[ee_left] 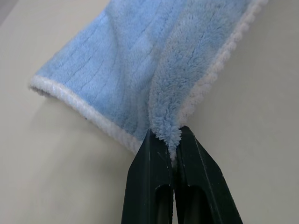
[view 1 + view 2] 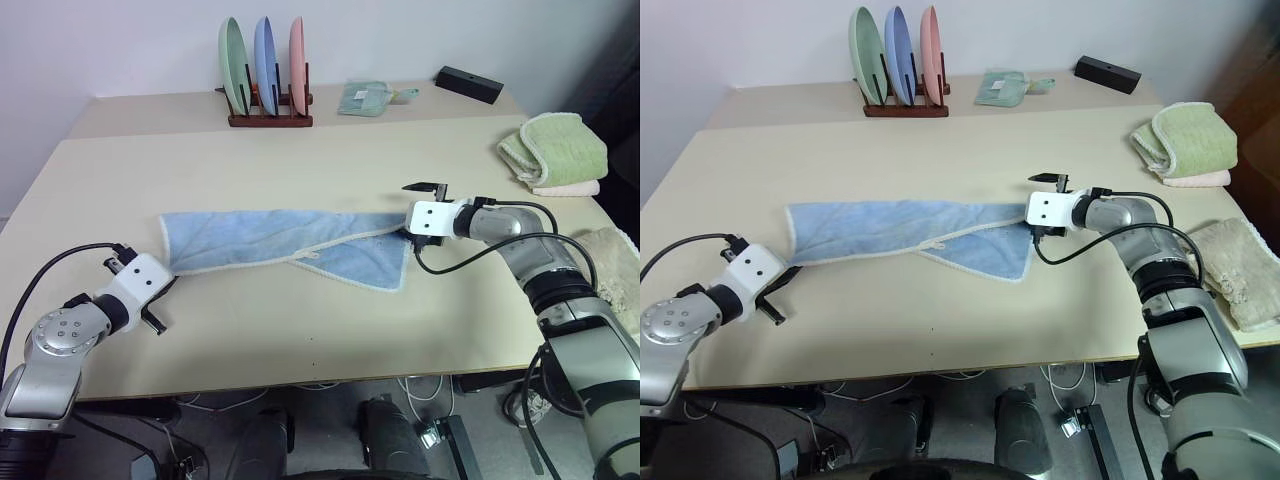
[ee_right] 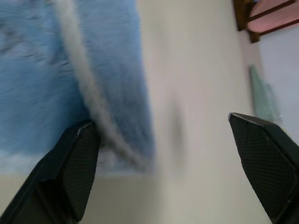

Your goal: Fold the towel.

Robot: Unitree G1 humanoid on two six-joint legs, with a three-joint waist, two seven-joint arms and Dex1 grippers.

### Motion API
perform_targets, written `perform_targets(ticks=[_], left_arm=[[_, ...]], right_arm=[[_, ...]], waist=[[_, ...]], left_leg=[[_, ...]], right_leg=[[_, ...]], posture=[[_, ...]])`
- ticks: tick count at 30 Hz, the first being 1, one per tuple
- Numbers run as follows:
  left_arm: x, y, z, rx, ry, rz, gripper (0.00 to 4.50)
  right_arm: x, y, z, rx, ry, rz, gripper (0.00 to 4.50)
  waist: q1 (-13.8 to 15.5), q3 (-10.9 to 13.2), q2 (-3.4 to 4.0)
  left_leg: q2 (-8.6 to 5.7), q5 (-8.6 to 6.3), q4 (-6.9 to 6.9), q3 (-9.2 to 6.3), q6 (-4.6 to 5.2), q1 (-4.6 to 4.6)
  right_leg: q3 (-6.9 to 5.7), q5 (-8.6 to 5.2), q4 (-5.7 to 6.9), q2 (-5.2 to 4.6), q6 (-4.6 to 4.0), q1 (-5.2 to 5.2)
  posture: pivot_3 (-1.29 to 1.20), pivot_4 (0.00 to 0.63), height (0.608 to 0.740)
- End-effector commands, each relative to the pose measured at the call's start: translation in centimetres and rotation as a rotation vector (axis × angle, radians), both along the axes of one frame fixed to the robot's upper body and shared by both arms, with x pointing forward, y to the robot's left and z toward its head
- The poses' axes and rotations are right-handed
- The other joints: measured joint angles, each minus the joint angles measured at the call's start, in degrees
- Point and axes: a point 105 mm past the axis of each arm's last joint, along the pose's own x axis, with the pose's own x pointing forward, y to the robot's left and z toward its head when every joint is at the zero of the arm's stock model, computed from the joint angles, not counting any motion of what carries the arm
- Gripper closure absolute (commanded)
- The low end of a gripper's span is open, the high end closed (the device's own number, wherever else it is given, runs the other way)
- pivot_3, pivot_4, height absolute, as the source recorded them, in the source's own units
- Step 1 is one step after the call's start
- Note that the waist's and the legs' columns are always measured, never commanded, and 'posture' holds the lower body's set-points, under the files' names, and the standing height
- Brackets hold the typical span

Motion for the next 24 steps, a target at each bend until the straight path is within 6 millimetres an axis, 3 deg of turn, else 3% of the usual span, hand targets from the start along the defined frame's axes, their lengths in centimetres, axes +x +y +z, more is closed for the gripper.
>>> perform_targets(ticks=[1,6,10,14,17,20,22,24], left_arm=[[0.1,0.0,1.0,0.002,-0.039,0.002,4.5],[0.0,0.1,0.9,0.0,-0.04,0.008,4.5],[0.4,0.1,1.9,-0.037,-0.072,0.016,4.5],[3.8,0.7,7.3,-0.108,-0.269,0.053,4.5],[8.8,2.7,18.3,-0.101,-0.646,0.195,4.5],[10.0,3.4,25.1,-0.137,-0.849,0.243,4.5],[10.0,3.5,27.7,-0.137,-0.906,0.227,4.5],[9.8,3.6,28.0,-0.119,-0.886,0.181,4.5]], right_arm=[[0.4,0.8,1.0,-0.001,-0.059,0.03,1.92],[0.1,1.0,1.2,-0.006,-0.078,0.07,4.46],[0.1,0.5,2.8,0.006,-0.114,0.072,4.46],[1.4,-0.4,7.9,0.046,-0.251,0.003,4.46],[2.7,-1.0,16.0,0.077,-0.492,-0.095,4.46],[2.5,-0.9,20.6,0.104,-0.621,-0.121,4.46],[2.0,-0.5,22.6,0.134,-0.656,-0.097,4.46],[1.2,0.1,23.3,0.173,-0.644,-0.042,4.46]], waist=[[0.01,0.0,0.0],[-0.03,0.0,0.0],[-0.05,0.0,0.0],[0.22,0.28,0.04],[0.39,0.72,-0.14],[-0.13,0.77,-0.25],[-0.67,0.76,-0.27],[-1.49,0.74,-0.24]], left_leg=[[0.0,0.0,-0.01,0.0,0.0,0.0],[0.0,0.0,0.0,0.0,0.0,0.0],[0.0,0.0,-0.01,0.0,0.0,0.01],[-0.01,0.06,0.08,-0.08,-0.08,-0.05],[-0.04,0.29,0.13,-0.19,-0.19,-0.06],[-0.02,0.56,-0.01,-0.3,-0.42,-0.6],[-0.03,0.62,-0.06,-0.13,-0.56,-0.56],[-0.03,0.57,-0.27,-0.02,-0.49,-0.57]], right_leg=[[0.0,0.0,0.0,0.0,0.0,0.0],[0.0,0.0,0.0,0.0,0.0,0.0],[0.01,0.0,0.01,0.0,0.0,0.0],[-0.03,0.03,0.05,0.02,-0.04,-0.02],[-0.12,0.11,0.13,0.04,-0.15,0.0],[-0.17,0.51,0.01,0.09,-0.05,-0.53],[-0.14,0.48,-0.08,0.04,0.01,-0.56],[-0.14,0.44,-0.1,-0.02,0.09,-0.6]], posture=[[0.0,0.15,0.74],[0.0,0.15,0.74],[0.0,0.15,0.74],[0.0,0.15,0.74],[0.0,0.15,0.74],[0.0,0.15,0.74],[0.0,0.15,0.74],[0.0,0.15,0.74]])
